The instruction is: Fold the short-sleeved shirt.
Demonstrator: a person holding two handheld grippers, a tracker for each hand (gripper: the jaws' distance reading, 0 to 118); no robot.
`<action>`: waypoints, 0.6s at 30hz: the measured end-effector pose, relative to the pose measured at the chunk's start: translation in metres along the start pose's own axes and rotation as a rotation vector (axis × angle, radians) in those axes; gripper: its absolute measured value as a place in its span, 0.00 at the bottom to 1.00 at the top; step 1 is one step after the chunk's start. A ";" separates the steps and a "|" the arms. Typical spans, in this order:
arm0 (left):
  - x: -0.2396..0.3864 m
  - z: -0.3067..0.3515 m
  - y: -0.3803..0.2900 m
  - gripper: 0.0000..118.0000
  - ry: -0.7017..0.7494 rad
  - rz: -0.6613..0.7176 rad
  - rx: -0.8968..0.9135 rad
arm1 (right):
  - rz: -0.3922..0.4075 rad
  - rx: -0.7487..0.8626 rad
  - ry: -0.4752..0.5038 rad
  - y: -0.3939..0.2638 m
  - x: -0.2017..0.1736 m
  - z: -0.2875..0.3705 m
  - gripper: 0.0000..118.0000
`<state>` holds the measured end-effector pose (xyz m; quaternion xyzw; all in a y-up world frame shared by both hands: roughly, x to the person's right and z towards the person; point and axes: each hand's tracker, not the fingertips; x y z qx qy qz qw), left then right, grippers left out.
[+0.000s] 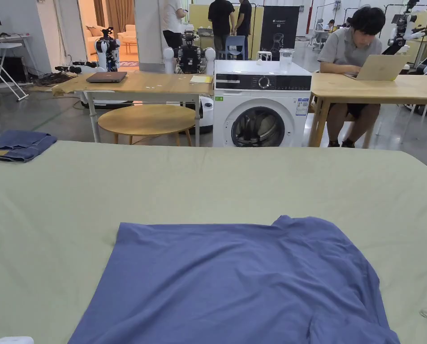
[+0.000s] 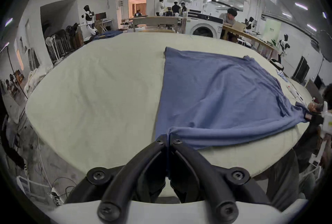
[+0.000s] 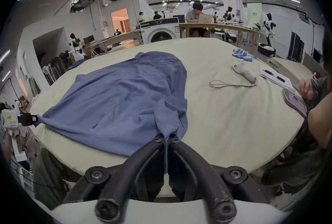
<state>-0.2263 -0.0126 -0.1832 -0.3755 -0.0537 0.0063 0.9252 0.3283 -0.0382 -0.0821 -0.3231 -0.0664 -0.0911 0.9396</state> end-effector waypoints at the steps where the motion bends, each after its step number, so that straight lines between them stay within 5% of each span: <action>1: 0.000 -0.003 -0.002 0.00 -0.002 0.007 -0.006 | 0.008 -0.007 -0.007 0.000 0.000 -0.003 0.00; 6: 0.004 -0.006 -0.008 0.00 -0.002 0.018 -0.029 | 0.009 -0.054 -0.018 -0.006 0.000 -0.013 0.08; 7: 0.004 -0.007 -0.008 0.10 0.000 0.021 -0.031 | 0.006 -0.059 -0.015 -0.006 0.000 -0.012 0.30; 8: 0.004 -0.006 -0.007 0.36 -0.007 0.022 -0.031 | -0.001 -0.070 -0.006 -0.005 0.000 -0.012 0.61; 11: 0.001 -0.006 -0.005 0.74 -0.012 0.020 -0.036 | -0.003 -0.063 -0.025 -0.003 -0.004 -0.007 0.92; 12: 0.002 -0.002 -0.004 0.94 -0.010 0.022 -0.025 | -0.002 -0.004 -0.056 0.000 -0.003 -0.002 1.00; 16: 0.001 0.014 -0.001 0.96 0.019 0.044 0.020 | -0.012 -0.030 -0.028 0.002 -0.001 0.003 1.00; 18: -0.001 0.019 -0.002 0.86 0.049 0.040 0.021 | -0.006 -0.027 -0.033 0.004 -0.003 0.007 0.99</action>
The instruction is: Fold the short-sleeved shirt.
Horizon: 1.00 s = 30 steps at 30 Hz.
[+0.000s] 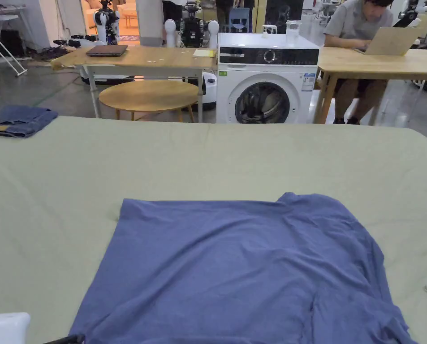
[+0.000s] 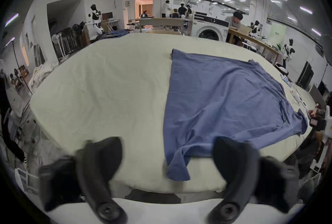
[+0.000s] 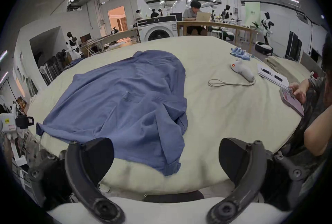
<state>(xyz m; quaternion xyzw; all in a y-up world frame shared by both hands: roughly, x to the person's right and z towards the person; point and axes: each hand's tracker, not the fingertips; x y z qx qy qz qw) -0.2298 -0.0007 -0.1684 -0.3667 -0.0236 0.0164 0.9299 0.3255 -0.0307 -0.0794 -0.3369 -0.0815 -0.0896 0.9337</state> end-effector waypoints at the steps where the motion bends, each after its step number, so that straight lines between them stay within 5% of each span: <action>1: -0.002 0.004 -0.001 0.61 0.015 0.006 0.014 | 0.005 0.003 -0.003 0.001 -0.006 0.005 0.91; 2: -0.005 0.006 -0.002 0.34 0.015 0.007 0.006 | 0.006 0.021 -0.008 -0.001 -0.007 0.008 0.76; 3: -0.009 0.006 -0.002 0.11 0.015 0.009 -0.013 | 0.005 0.026 -0.013 -0.001 -0.007 0.010 0.47; 4: -0.015 0.005 -0.005 0.04 0.002 0.023 -0.034 | 0.003 0.026 -0.025 -0.001 -0.007 0.010 0.04; 5: -0.018 0.007 -0.008 0.04 -0.001 0.038 -0.022 | -0.007 0.037 -0.047 -0.005 -0.007 0.010 0.00; 11: -0.029 -0.002 -0.015 0.06 -0.066 0.040 -0.079 | -0.038 0.046 -0.035 -0.010 -0.010 0.012 0.00; 12: -0.025 -0.002 -0.014 0.25 -0.093 0.035 -0.086 | -0.036 0.046 -0.036 -0.012 -0.011 0.012 0.00; 13: -0.023 -0.006 -0.013 0.76 -0.089 0.024 -0.098 | -0.038 0.045 -0.034 -0.012 0.003 0.009 0.00; 14: -0.021 -0.013 -0.013 0.98 -0.092 0.003 -0.118 | -0.035 0.047 -0.040 -0.013 0.005 0.008 0.00; 15: -0.018 -0.021 -0.014 0.99 -0.069 -0.025 -0.135 | -0.038 0.047 -0.041 -0.014 0.007 0.007 0.00; 18: -0.012 -0.043 -0.014 0.93 -0.018 -0.071 -0.149 | -0.051 0.039 -0.035 -0.013 -0.018 0.014 0.00; 20: -0.016 -0.062 -0.018 0.57 0.005 -0.074 -0.165 | -0.051 0.033 -0.035 -0.015 -0.022 0.012 0.00; 23: -0.019 -0.068 -0.016 0.32 -0.066 0.016 -0.169 | -0.043 0.021 -0.041 -0.013 -0.005 0.009 0.00; 25: -0.010 -0.061 -0.013 0.01 -0.086 0.017 -0.177 | -0.042 0.022 -0.038 -0.013 -0.001 0.009 0.00; 27: -0.004 -0.061 -0.012 0.01 -0.049 -0.046 -0.172 | -0.044 0.045 -0.034 -0.014 0.001 0.010 0.01; 28: 0.000 -0.056 -0.010 0.01 -0.049 -0.054 -0.172 | -0.045 0.072 -0.033 -0.014 0.001 0.011 0.17; 30: 0.000 -0.055 -0.010 0.01 -0.051 -0.047 -0.168 | -0.055 0.041 0.004 -0.012 0.004 0.008 0.74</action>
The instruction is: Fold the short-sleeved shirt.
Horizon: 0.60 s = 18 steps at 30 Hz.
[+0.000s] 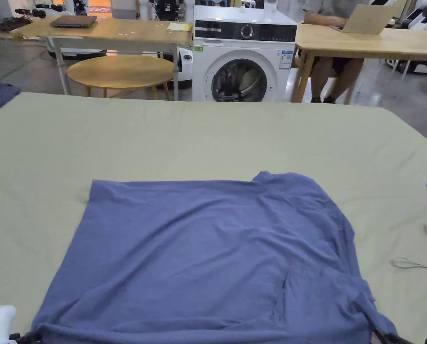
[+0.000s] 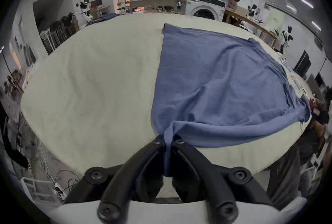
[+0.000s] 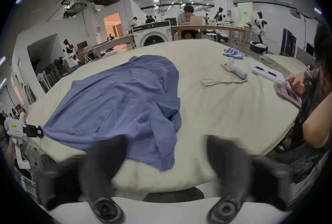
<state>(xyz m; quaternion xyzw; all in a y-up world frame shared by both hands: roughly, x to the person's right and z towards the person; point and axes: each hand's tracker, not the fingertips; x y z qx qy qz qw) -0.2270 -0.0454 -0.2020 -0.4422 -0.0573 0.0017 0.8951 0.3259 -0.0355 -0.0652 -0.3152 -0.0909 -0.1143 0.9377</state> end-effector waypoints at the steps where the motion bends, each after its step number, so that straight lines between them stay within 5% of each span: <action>1: 0.000 0.001 0.001 0.01 0.000 0.007 0.004 | 0.000 -0.002 0.008 -0.001 0.000 -0.002 0.94; 6: 0.002 0.006 0.002 0.01 -0.003 0.013 0.002 | 0.037 -0.098 -0.056 -0.007 0.002 -0.023 0.93; 8: 0.002 0.004 0.001 0.01 -0.002 0.015 -0.002 | 0.021 -0.109 -0.027 -0.010 0.006 -0.029 0.64; 10: 0.001 0.003 0.002 0.01 -0.005 0.022 -0.006 | 0.030 -0.130 -0.046 -0.012 0.008 -0.033 0.17; 12: 0.002 0.003 0.003 0.01 -0.011 0.019 -0.010 | 0.018 -0.140 -0.010 -0.011 0.011 -0.035 0.05; 18: -0.005 0.014 0.025 0.01 -0.028 0.034 0.030 | 0.000 -0.055 -0.012 0.024 0.001 -0.022 0.03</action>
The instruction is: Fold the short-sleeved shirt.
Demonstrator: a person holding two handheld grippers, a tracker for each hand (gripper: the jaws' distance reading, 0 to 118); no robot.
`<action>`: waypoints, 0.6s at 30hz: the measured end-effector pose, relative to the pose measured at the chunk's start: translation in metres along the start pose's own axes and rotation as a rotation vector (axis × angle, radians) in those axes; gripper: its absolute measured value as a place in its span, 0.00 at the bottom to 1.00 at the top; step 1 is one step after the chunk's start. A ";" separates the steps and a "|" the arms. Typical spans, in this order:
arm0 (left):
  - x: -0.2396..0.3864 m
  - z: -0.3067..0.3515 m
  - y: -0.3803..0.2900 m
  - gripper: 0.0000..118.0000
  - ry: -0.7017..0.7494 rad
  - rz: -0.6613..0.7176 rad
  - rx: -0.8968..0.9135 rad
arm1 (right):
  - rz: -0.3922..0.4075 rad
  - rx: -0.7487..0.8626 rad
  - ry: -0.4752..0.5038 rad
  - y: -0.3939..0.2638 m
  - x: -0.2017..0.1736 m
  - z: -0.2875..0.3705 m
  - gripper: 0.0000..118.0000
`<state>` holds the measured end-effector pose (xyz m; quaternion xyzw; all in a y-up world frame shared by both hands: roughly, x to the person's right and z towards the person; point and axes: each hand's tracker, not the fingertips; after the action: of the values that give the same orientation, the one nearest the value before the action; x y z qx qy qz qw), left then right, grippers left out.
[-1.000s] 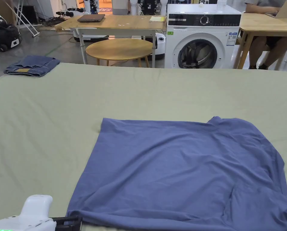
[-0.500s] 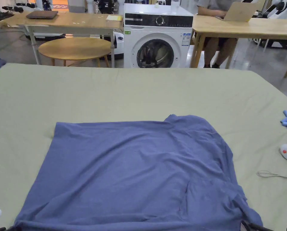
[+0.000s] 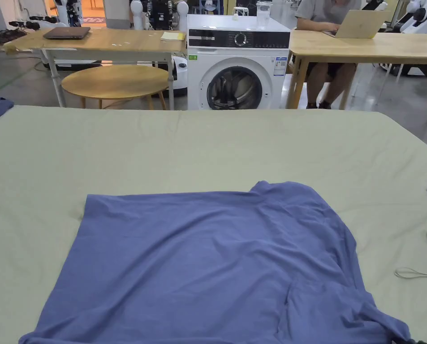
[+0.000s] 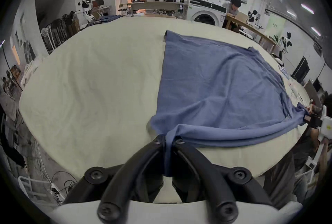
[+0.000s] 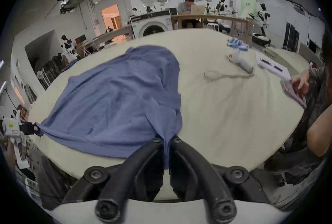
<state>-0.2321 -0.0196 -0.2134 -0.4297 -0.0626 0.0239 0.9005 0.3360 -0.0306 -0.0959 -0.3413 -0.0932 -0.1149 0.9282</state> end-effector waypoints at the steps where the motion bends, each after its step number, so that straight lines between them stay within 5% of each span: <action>1: 0.000 0.001 0.009 0.01 -0.004 -0.003 0.008 | 0.001 0.010 0.012 0.010 -0.004 0.003 0.03; 8: 0.005 -0.013 0.095 0.01 -0.029 -0.043 0.075 | 0.052 0.074 0.029 0.094 -0.019 -0.025 0.03; 18: 0.008 -0.119 0.182 0.01 -0.021 -0.021 -0.023 | 0.115 -0.038 -0.010 0.168 -0.032 -0.155 0.03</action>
<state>-0.2066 0.0041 -0.4282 -0.4390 -0.0765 0.0183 0.8950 0.3665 -0.0028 -0.3226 -0.3644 -0.0758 -0.0613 0.9261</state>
